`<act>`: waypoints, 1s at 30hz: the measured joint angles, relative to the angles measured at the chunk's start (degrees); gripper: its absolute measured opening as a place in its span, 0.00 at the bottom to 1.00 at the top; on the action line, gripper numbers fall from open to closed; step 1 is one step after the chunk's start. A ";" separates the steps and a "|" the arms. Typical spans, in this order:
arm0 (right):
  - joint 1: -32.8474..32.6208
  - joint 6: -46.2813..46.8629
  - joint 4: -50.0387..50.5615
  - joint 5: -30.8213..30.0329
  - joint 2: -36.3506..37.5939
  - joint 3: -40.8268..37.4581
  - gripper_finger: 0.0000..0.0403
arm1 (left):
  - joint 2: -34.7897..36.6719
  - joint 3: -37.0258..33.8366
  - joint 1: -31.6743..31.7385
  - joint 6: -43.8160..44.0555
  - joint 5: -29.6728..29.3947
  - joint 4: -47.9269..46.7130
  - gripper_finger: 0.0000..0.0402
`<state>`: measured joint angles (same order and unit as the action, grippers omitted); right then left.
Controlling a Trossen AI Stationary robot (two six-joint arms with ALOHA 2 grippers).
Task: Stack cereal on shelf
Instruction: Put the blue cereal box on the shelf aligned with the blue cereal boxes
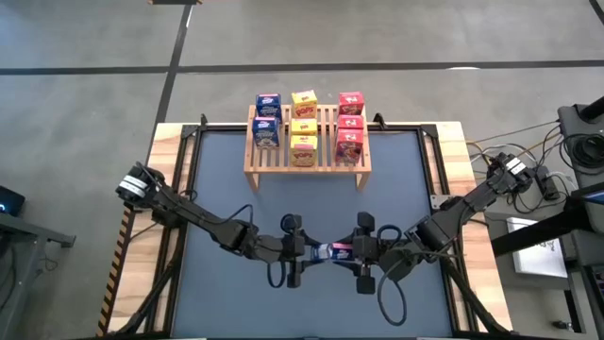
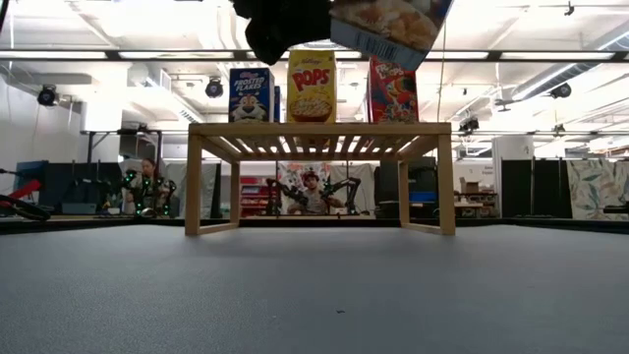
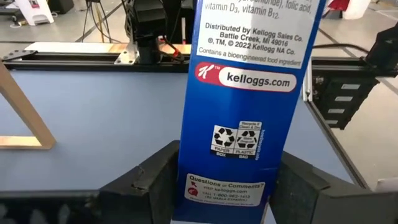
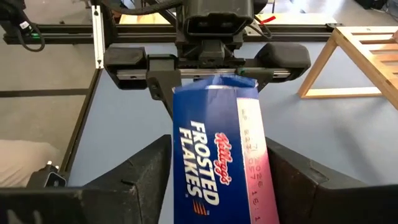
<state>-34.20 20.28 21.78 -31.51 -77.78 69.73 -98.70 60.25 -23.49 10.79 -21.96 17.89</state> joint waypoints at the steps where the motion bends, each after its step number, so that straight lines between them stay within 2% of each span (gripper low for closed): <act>1: 0.00 0.23 0.00 0.00 0.00 0.00 0.54 | 0.00 0.00 0.00 0.02 0.00 -0.43 0.46; 10: -0.09 1.04 0.85 2.05 0.96 0.86 0.62 | 0.09 -0.02 0.28 -0.06 0.05 -5.23 0.45; 19: -1.08 -4.02 4.00 1.47 3.22 3.88 0.61 | 0.40 -0.17 0.93 -1.30 0.04 -6.08 0.45; 22: -2.88 -5.84 4.68 -3.05 4.79 4.03 0.61 | 1.48 -0.65 1.00 -2.25 0.04 -6.14 0.45; 25: -5.45 -7.86 4.77 -10.92 6.24 2.95 0.61 | 4.37 -2.89 1.33 -3.33 -0.22 -4.33 0.45; 28: -7.13 -8.42 4.48 -16.81 7.55 0.87 0.61 | 8.50 -7.53 2.47 -4.72 -0.57 1.08 0.45; 30: -7.34 -8.38 3.79 -18.12 8.15 -0.69 0.61 | 12.00 -11.92 3.56 -5.29 -0.57 4.69 0.45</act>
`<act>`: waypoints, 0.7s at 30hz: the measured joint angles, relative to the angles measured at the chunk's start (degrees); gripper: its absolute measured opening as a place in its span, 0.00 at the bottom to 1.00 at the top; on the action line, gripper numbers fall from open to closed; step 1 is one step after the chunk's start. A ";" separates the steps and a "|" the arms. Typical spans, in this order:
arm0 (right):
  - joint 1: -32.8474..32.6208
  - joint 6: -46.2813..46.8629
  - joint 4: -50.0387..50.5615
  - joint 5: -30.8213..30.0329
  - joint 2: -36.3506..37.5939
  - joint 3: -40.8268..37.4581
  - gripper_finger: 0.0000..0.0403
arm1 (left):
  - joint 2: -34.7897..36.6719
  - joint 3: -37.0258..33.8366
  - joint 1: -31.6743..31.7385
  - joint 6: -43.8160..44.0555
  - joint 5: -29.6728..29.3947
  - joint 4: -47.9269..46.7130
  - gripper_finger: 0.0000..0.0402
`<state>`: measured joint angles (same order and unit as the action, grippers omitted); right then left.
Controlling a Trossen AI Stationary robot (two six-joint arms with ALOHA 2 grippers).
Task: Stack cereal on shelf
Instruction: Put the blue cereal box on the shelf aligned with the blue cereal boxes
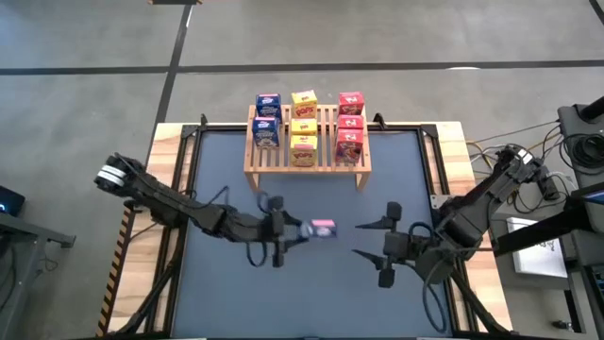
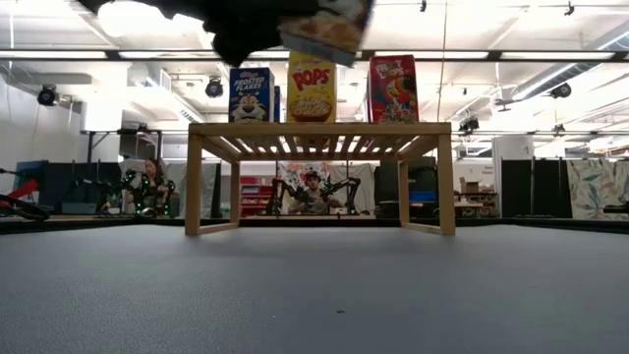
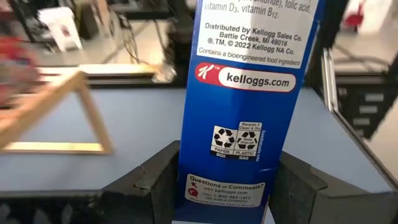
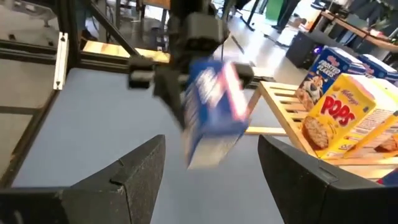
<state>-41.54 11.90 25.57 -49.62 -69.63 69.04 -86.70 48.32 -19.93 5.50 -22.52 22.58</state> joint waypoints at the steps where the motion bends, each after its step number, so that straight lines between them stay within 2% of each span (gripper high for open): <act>1: 0.00 -0.21 -0.78 -0.11 0.26 -0.93 0.61 | 1.90 -2.55 0.65 -0.03 0.02 1.99 0.45; 4: 0.02 -3.05 -5.14 -0.15 0.74 -4.15 0.61 | 8.27 -10.29 2.66 -0.56 1.74 9.50 0.45; 9: 0.02 -7.66 -13.94 0.08 1.70 -9.15 0.60 | 20.21 -21.23 6.61 -3.91 11.00 21.38 0.45; 15: 0.02 -13.48 -27.57 0.44 3.96 -16.66 0.59 | 32.94 -27.43 13.75 -5.42 11.81 19.79 0.45; 19: 0.04 -21.62 -45.49 5.96 4.94 -24.36 0.60 | 36.03 -30.26 19.52 -4.81 21.30 19.93 0.45; 21: 0.21 -25.75 -54.27 10.70 5.17 -28.13 0.59 | 36.65 -31.28 22.64 -3.78 23.17 19.29 0.45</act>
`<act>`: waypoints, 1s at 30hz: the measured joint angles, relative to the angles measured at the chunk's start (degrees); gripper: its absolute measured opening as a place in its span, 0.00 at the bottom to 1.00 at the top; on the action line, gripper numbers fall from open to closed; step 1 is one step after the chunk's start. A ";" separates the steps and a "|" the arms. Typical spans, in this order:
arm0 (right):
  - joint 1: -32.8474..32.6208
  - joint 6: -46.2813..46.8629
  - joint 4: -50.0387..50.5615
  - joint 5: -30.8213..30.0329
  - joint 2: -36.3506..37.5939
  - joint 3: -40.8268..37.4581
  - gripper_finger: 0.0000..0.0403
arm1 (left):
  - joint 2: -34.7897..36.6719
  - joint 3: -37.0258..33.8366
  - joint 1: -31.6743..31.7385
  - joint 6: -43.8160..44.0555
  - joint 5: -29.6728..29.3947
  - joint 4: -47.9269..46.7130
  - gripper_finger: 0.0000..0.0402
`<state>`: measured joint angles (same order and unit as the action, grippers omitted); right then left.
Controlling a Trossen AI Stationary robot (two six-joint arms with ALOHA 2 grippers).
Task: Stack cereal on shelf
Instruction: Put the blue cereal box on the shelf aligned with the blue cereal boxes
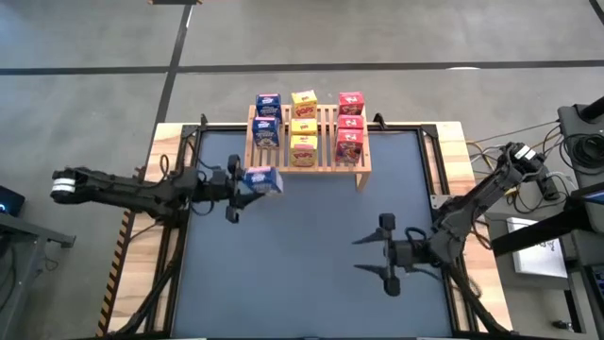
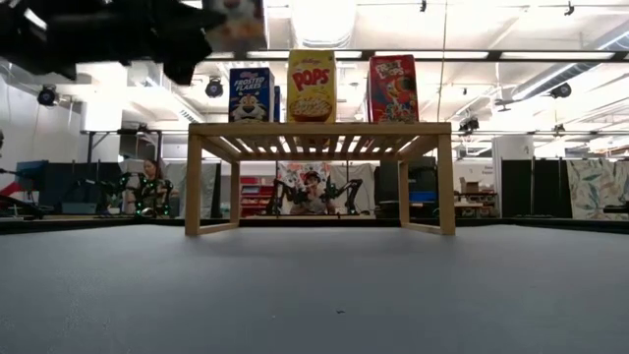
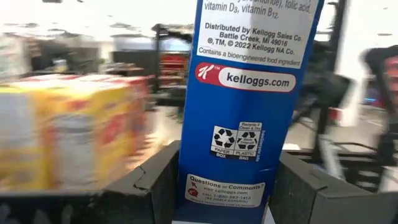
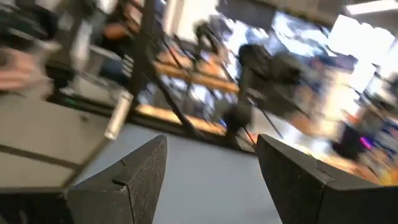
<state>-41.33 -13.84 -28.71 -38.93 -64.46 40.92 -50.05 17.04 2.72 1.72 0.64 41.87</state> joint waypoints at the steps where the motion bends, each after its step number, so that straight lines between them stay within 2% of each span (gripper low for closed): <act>1: 0.08 -1.73 -3.65 2.06 0.21 -1.68 0.59 | 0.03 -0.27 1.70 0.44 0.16 -0.04 0.45; 4: 0.12 -4.35 -11.87 3.07 0.47 -5.47 0.58 | -0.18 -0.97 7.14 1.70 1.77 -0.89 0.45; 6: 0.13 -4.77 -14.22 2.89 0.79 -7.18 0.58 | -0.65 -1.00 11.35 2.50 6.20 -1.47 0.45; 11: 0.94 -2.65 -16.07 2.90 0.80 -9.50 0.58 | -1.95 -1.01 22.35 5.38 17.43 -2.39 0.45; 15: 1.32 -1.75 -16.18 2.89 0.69 -9.84 0.58 | -3.95 -1.10 29.10 6.50 24.01 -2.35 0.45; 19: 1.37 -1.73 -16.19 2.90 0.69 -9.85 0.58 | -6.69 -1.12 32.75 6.33 28.85 -2.02 0.45; 30: 1.37 0.41 -15.17 2.92 0.65 -9.96 0.57 | -11.81 -1.12 36.96 3.15 31.91 0.74 0.45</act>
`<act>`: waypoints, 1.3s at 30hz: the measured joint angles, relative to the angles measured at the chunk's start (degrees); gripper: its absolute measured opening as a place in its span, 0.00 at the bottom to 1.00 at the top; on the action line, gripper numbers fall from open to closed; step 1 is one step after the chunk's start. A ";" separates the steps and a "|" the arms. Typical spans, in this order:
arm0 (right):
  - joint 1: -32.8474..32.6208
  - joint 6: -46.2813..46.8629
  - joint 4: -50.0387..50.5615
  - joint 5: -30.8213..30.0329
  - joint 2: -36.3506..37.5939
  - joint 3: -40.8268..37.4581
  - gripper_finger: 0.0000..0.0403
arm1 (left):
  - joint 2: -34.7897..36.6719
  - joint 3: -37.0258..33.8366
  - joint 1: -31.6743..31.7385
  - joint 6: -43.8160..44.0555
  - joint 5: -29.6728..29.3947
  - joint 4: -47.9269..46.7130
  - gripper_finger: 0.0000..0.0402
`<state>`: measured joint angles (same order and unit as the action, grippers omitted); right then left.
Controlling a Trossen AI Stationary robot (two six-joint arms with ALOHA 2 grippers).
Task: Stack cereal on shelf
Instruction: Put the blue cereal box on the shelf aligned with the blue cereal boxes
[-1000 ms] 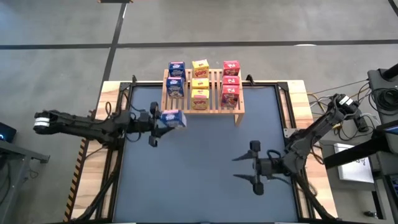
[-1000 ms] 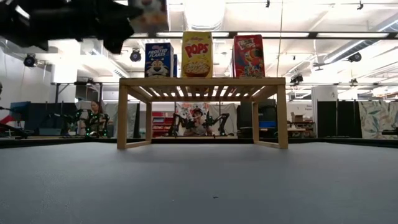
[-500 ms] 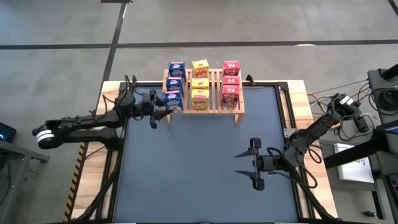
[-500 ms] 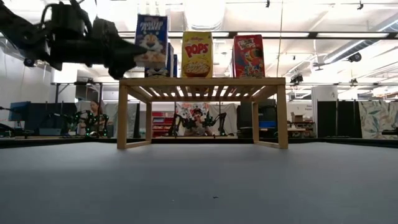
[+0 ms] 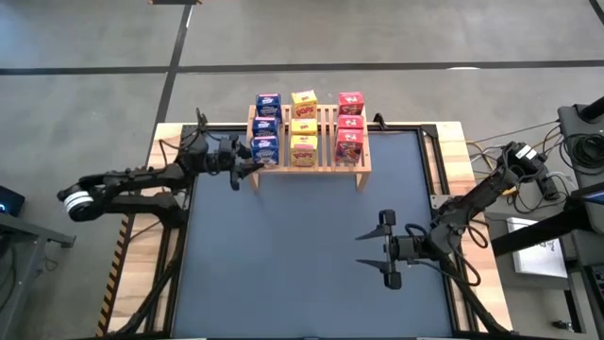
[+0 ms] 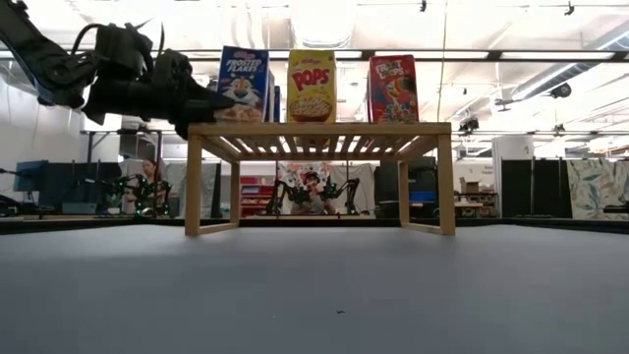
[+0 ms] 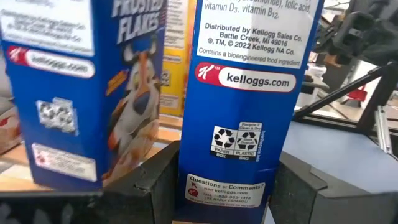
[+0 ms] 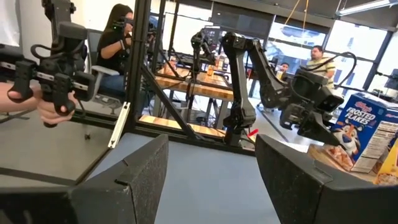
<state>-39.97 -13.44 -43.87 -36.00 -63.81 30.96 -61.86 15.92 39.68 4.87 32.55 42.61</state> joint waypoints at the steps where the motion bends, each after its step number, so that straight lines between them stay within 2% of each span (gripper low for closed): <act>1: 0.00 0.03 0.04 -0.01 0.00 0.00 0.57 | -0.19 0.00 0.24 0.12 -0.06 0.02 0.45; 16: 0.00 1.04 0.34 0.06 0.00 0.00 0.57 | -1.86 0.20 1.14 1.07 -0.44 0.72 0.54; 27: 0.00 0.99 0.41 3.47 -0.02 -0.70 0.57 | -1.02 0.24 1.47 2.81 -0.65 -0.76 0.60; 33: 0.00 0.88 0.31 3.49 -0.02 -0.97 0.57 | 0.92 0.22 1.95 2.26 -0.74 -3.99 0.64; 39: 0.00 0.95 0.32 3.49 -0.02 -0.98 0.57 | 5.42 0.22 3.11 1.49 -0.83 -11.62 0.66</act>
<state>-39.97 -12.49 -43.55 -32.51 -63.83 29.98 -56.44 16.14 42.78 6.36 31.73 31.00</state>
